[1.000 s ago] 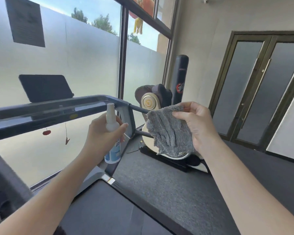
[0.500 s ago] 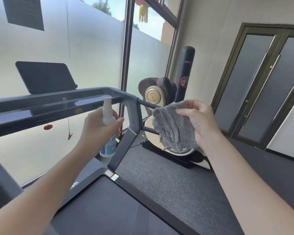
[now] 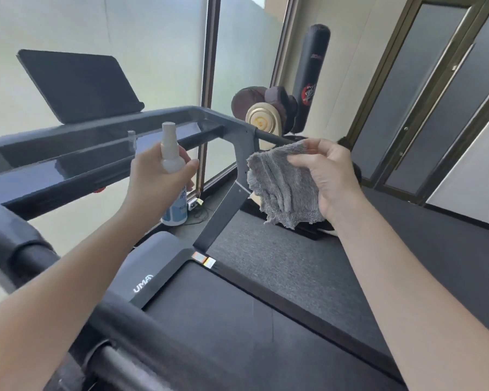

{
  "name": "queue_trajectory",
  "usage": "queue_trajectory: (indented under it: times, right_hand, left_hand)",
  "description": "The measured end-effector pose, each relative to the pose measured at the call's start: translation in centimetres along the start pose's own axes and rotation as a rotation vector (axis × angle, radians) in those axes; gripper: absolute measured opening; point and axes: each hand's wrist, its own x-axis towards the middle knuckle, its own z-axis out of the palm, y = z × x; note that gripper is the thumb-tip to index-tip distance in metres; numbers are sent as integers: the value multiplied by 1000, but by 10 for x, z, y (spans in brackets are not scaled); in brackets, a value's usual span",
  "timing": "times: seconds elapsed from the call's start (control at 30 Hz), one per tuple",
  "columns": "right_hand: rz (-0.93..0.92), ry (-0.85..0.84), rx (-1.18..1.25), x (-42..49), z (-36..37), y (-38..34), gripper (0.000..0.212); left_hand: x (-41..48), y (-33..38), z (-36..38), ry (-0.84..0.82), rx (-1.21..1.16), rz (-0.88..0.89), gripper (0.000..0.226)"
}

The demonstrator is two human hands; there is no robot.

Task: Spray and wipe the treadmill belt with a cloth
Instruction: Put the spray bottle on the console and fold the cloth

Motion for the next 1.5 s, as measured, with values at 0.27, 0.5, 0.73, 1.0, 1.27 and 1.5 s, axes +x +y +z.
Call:
queue_trajectory:
  times: [0.27, 0.5, 0.73, 1.0, 1.27, 1.5]
  right_hand:
    - [30, 109, -17, -16, 87, 0, 24]
    - [37, 117, -43, -4, 130, 6, 23]
    - [52, 116, -34, 31, 156, 23, 22]
    - [72, 56, -26, 80, 192, 31, 23]
    - [70, 51, -13, 105, 243, 32, 22]
    - [85, 80, -16, 115, 274, 38, 23]
  left_hand:
    - [42, -38, -72, -91, -48, -3, 14]
    - [72, -63, -91, -99, -74, -2, 16]
    - [106, -86, -94, -118, -59, 12, 14]
    - [162, -110, -104, -43, 8, 38, 14]
    - [216, -140, -123, -41, 24, 62, 21]
    - [261, -175, -128, -93, 14, 55, 22]
